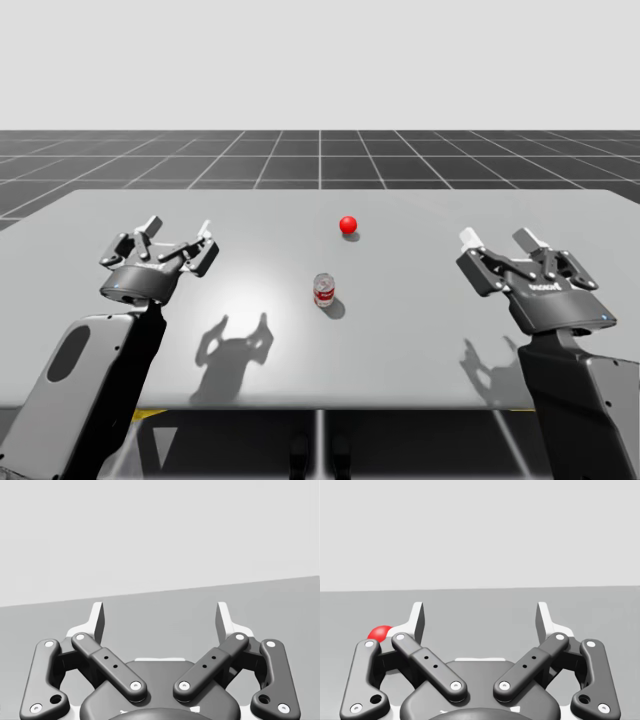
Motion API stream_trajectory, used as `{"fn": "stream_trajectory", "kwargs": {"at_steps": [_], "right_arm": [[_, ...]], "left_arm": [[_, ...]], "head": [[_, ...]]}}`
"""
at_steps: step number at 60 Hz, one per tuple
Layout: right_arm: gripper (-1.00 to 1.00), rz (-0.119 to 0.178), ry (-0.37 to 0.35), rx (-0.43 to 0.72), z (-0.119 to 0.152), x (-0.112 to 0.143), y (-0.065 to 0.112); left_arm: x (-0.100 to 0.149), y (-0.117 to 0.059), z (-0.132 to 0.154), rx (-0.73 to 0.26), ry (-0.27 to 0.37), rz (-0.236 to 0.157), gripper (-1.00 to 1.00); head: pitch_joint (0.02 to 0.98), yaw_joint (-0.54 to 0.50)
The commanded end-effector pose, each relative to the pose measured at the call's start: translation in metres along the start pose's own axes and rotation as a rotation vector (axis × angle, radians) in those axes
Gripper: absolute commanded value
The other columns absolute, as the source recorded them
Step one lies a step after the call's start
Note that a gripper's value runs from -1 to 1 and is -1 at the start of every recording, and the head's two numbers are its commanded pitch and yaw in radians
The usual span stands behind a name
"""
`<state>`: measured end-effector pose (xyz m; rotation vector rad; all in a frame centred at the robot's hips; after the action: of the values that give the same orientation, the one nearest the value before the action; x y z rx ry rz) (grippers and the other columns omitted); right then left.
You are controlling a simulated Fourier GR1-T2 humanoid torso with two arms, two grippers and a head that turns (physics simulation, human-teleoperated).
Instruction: Watch the red light. When it turns green, pick up the object.
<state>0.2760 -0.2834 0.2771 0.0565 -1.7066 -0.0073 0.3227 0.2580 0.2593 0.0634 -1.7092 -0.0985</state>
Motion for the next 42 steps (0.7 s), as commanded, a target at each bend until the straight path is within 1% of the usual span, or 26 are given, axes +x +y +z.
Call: {"fn": "stream_trajectory", "kwargs": {"at_steps": [1,4,5,6,10,13,17,23,25,36,42], "right_arm": [[-1.0,-0.01,0.028,0.0,0.0029,-0.0041,-0.0033],[-1.0,-0.017,0.027,-0.013,0.0025,-0.0044,-0.0037],[-1.0,-0.035,0.026,-0.007,0.0016,-0.0029,-0.0037],[-1.0,-0.037,0.022,-0.004,0.0012,-0.0026,-0.0037],[-1.0,-0.016,0.038,-0.004,0.0009,-0.0021,-0.0049],[-1.0,-0.026,0.055,0.009,0.0017,-0.0018,-0.0048],[-1.0,-0.011,0.048,-0.005,0.0016,-0.0022,-0.0039],[-1.0,-0.003,0.049,0.001,0.002,-0.0028,-0.0028],[-1.0,0.001,0.049,0.002,0.0016,-0.0037,-0.0028],[-1.0,0.007,0.051,0.001,0.0006,-0.0048,-0.0034],[-1.0,0.01,0.051,0.002,0.0003,-0.0051,-0.0035]], "left_arm": [[-0.0071,0.0023,-0.003,-0.007,0.023,0.0,-1.0],[-0.0072,0.0025,-0.0032,-0.008,0.023,0.001,-1.0],[-0.0073,0.0026,-0.0033,-0.009,0.024,0.002,-1.0],[-0.0073,0.0026,-0.0033,-0.009,0.024,0.001,-1.0],[-0.0074,0.0027,-0.0034,-0.009,0.024,0.001,-1.0],[-0.0075,0.0028,-0.0034,-0.011,0.025,0.001,-1.0],[-0.0079,0.0028,-0.0034,-0.014,0.027,-0.001,-1.0],[-0.0085,0.0033,-0.0035,-0.019,0.029,-0.002,-1.0],[-0.0089,0.0036,-0.0038,-0.021,0.03,-0.002,-1.0],[-0.0094,0.004,-0.0047,-0.024,0.03,-0.005,-1.0],[-0.0096,0.0039,-0.005,-0.027,0.032,-0.008,-1.0]], "head": [[0.082,0.0],[0.083,0.0],[0.085,0.0],[0.087,0.01],[0.099,0.01],[0.12,0.01],[0.17,0.01],[0.241,0.01],[0.279,0.01],[0.397,0.02],[0.458,0.0]]}}
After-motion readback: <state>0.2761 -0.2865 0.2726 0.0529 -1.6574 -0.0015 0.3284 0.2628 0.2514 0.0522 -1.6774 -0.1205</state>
